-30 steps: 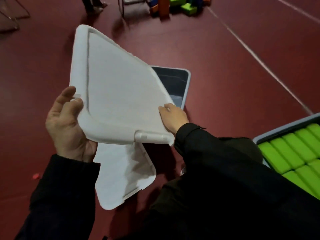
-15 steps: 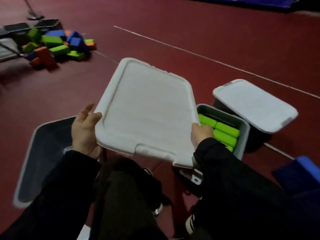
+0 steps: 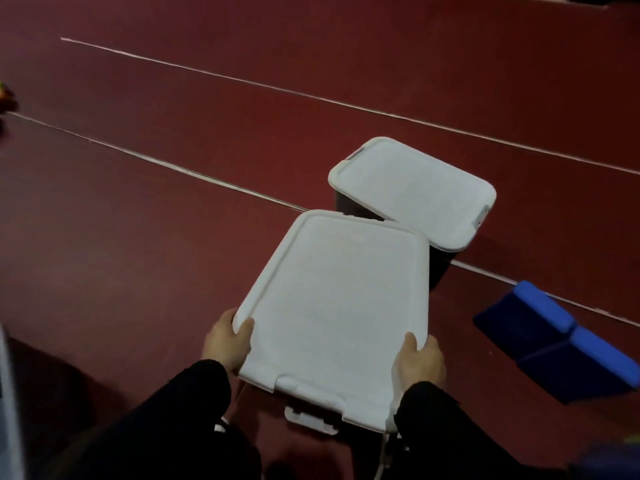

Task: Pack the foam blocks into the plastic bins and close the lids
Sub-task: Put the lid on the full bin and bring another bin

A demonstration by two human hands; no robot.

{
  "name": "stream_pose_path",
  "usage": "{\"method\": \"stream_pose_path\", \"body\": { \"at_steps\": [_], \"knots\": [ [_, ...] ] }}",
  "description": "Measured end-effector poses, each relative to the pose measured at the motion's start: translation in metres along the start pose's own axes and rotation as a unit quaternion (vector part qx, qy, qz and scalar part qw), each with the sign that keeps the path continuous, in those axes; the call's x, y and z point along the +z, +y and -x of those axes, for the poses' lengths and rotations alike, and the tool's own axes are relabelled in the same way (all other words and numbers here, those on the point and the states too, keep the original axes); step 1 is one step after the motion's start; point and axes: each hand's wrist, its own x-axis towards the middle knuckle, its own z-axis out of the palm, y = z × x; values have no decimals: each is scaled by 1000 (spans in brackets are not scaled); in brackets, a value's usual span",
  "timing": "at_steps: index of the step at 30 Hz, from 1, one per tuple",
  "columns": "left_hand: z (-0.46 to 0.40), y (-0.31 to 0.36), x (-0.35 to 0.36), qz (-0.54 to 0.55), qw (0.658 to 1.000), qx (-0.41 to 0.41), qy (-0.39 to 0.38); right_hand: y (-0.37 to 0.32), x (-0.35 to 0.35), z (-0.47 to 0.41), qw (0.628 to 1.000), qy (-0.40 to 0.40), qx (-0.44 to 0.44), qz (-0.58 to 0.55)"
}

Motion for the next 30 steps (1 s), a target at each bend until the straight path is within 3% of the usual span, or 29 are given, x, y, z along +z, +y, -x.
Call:
{"method": "stream_pose_path", "body": {
  "at_steps": [3, 8, 14, 17, 20, 22, 26, 28, 30],
  "knots": [
    [-17, -17, 22, -55, 998, 9, -19, 21, 10, -15, 995, -6, -6, 102],
    [-33, -32, 44, -110, 992, -36, -60, 38, 17, -40, 993, -114, 28, 15],
    [-46, -50, 51, -149, 982, -79, -86, 38, 17, -49, 987, -158, 17, 12],
    [-35, -58, 48, -164, 964, -136, -160, 49, 9, -57, 992, -123, 20, 35],
    [1, -72, 44, -175, 912, -224, -297, 49, 10, -63, 987, -94, -29, 124],
    [37, -80, 42, -132, 883, -290, -346, 30, 18, -60, 973, -93, -82, 197],
    [92, -95, 50, 24, 859, -421, -289, -23, 63, -47, 926, -94, -220, 291],
    [113, -85, 63, 69, 878, -420, -218, -49, 93, -32, 909, -126, -279, 283],
    [130, -64, 80, 131, 880, -410, -199, -66, 114, -8, 900, -172, -307, 256]
  ]
}}
